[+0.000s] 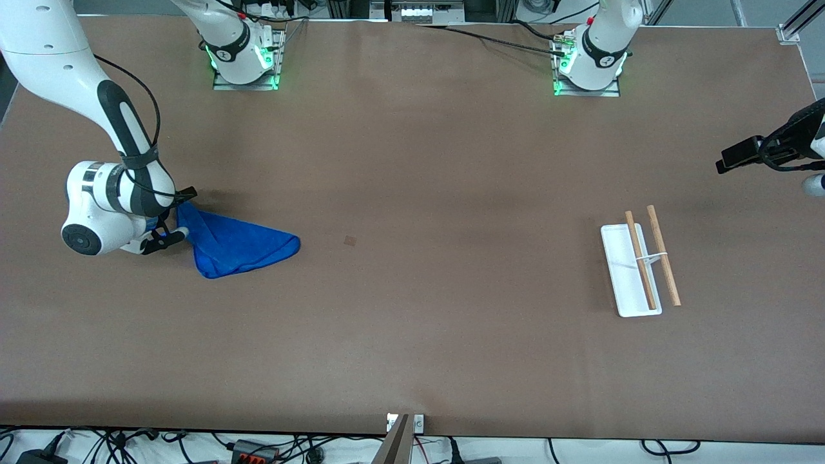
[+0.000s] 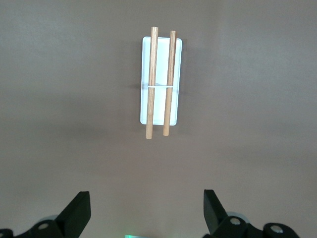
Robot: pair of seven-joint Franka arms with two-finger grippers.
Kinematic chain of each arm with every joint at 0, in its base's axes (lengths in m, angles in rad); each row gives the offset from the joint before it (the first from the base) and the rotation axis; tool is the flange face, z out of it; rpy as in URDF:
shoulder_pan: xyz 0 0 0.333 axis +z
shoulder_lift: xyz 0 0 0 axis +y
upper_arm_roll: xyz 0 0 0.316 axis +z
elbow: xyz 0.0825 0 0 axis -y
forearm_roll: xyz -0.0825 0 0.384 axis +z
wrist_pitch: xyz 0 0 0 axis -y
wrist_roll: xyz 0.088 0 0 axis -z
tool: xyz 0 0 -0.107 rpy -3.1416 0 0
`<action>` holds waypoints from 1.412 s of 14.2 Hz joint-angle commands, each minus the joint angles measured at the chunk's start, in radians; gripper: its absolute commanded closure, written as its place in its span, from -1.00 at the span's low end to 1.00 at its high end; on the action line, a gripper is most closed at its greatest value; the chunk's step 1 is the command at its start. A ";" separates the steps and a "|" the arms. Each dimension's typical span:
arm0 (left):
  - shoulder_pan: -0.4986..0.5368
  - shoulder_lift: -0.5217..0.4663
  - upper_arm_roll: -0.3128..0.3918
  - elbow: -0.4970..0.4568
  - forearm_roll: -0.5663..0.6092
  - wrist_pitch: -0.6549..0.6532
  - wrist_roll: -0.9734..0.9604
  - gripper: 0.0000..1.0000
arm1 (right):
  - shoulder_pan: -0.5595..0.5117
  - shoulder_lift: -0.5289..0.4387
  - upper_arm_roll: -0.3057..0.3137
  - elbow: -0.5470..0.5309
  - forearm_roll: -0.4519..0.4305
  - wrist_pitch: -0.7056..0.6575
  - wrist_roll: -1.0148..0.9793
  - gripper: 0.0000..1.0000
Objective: Pass towel and hang on rack
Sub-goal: 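Close the right gripper on the towel corner, then lift the towel with the right gripper toward the table middle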
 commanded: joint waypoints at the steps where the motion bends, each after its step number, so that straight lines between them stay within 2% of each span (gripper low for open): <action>1: 0.003 0.016 0.001 0.033 -0.003 -0.017 0.016 -1.00 | -0.003 -0.001 0.004 -0.009 -0.014 0.018 -0.017 -0.69; 3: 0.005 0.016 0.001 0.033 -0.003 -0.017 0.016 -1.00 | -0.005 0.005 0.004 -0.009 -0.012 0.024 -0.015 -0.56; 4: 0.005 0.016 0.001 0.033 -0.003 -0.017 0.016 -1.00 | -0.005 0.008 0.004 -0.009 -0.011 0.027 -0.015 -0.24; 7: 0.005 0.016 0.001 0.033 -0.003 -0.017 0.016 -1.00 | -0.009 0.014 0.004 -0.009 -0.011 0.036 -0.015 0.01; 8: 0.005 0.016 0.001 0.033 -0.003 -0.017 0.016 -1.00 | -0.009 0.014 0.004 -0.009 -0.005 0.035 -0.006 0.21; 9: 0.003 0.016 0.001 0.033 -0.003 -0.017 0.018 -1.00 | -0.006 0.014 0.004 -0.006 -0.003 0.027 0.000 0.58; 11: 0.005 0.016 0.003 0.033 -0.002 -0.017 0.018 -1.00 | -0.005 0.010 0.004 -0.004 -0.001 0.022 0.003 0.96; 15: 0.005 0.016 0.001 0.033 -0.002 -0.017 0.018 -1.00 | 0.001 -0.001 0.006 0.020 0.005 -0.045 0.005 1.00; 17: 0.005 0.016 0.002 0.033 -0.002 -0.017 0.018 -1.00 | 0.001 -0.004 0.025 0.072 0.095 -0.160 -0.011 1.00; 20: 0.005 0.016 0.001 0.033 -0.003 -0.017 0.018 -1.00 | 0.006 -0.075 0.058 0.169 0.115 -0.306 -0.011 1.00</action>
